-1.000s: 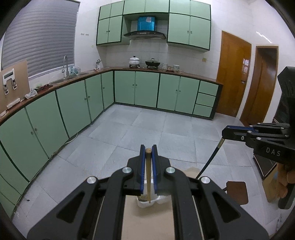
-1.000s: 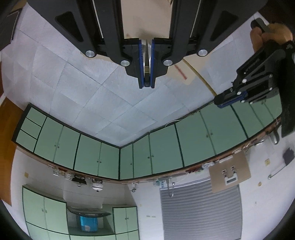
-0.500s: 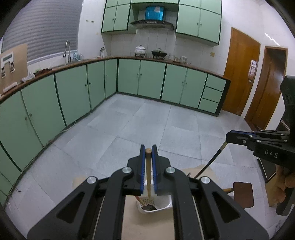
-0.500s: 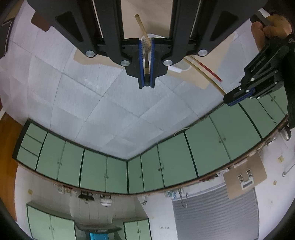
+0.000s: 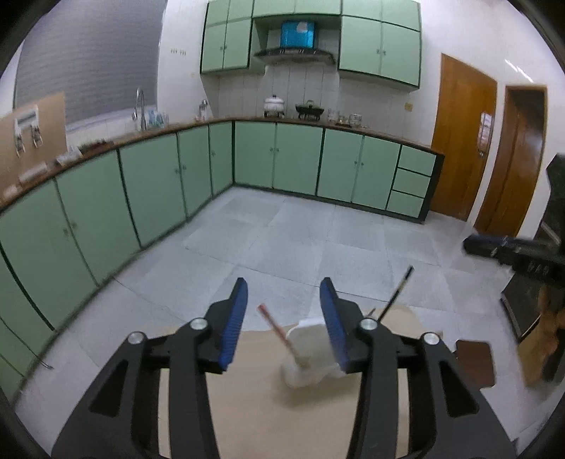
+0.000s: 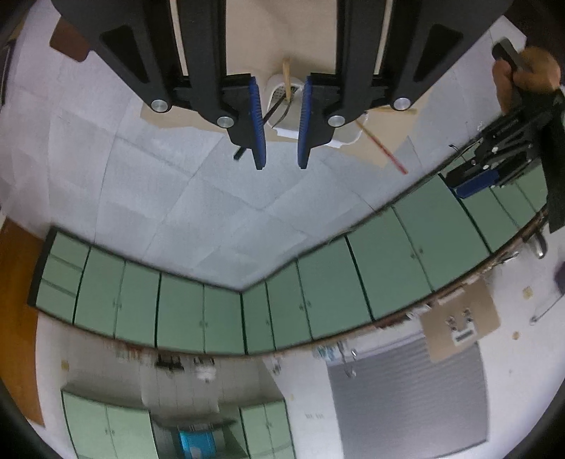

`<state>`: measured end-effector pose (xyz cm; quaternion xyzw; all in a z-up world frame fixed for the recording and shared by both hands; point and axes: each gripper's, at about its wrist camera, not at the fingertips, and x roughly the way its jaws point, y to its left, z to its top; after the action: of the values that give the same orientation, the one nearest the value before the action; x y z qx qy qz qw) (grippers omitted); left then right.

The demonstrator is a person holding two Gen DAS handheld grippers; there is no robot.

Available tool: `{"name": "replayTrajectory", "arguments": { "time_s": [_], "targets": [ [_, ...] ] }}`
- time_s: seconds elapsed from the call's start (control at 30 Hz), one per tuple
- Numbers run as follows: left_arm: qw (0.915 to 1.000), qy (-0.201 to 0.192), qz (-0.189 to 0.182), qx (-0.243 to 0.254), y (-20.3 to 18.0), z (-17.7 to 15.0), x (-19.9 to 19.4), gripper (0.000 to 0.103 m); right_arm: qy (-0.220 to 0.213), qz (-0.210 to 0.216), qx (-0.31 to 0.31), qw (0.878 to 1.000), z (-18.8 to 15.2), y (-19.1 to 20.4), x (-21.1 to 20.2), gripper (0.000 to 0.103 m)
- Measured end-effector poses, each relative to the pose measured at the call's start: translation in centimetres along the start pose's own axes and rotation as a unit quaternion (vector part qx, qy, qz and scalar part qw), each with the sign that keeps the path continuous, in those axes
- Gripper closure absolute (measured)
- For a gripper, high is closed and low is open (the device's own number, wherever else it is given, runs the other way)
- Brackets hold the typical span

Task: Organize utensils
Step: 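Grasp a red-patterned chopstick with the right tool while the left tool grasps another red-patterned chopstick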

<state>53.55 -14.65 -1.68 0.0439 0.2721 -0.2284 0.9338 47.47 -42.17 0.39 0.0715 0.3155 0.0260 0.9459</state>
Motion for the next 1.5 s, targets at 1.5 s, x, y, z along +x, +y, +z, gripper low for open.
{"name": "replayTrajectory", "arguments": {
  "time_s": [1.5],
  "targets": [
    [0.9937, 0.100, -0.051, 0.001, -9.6, -42.5, -15.7, 0.029, 0.072, 0.023, -0.083, 0.994, -45.2, 9.4, -8.6, 0.064]
  ]
}}
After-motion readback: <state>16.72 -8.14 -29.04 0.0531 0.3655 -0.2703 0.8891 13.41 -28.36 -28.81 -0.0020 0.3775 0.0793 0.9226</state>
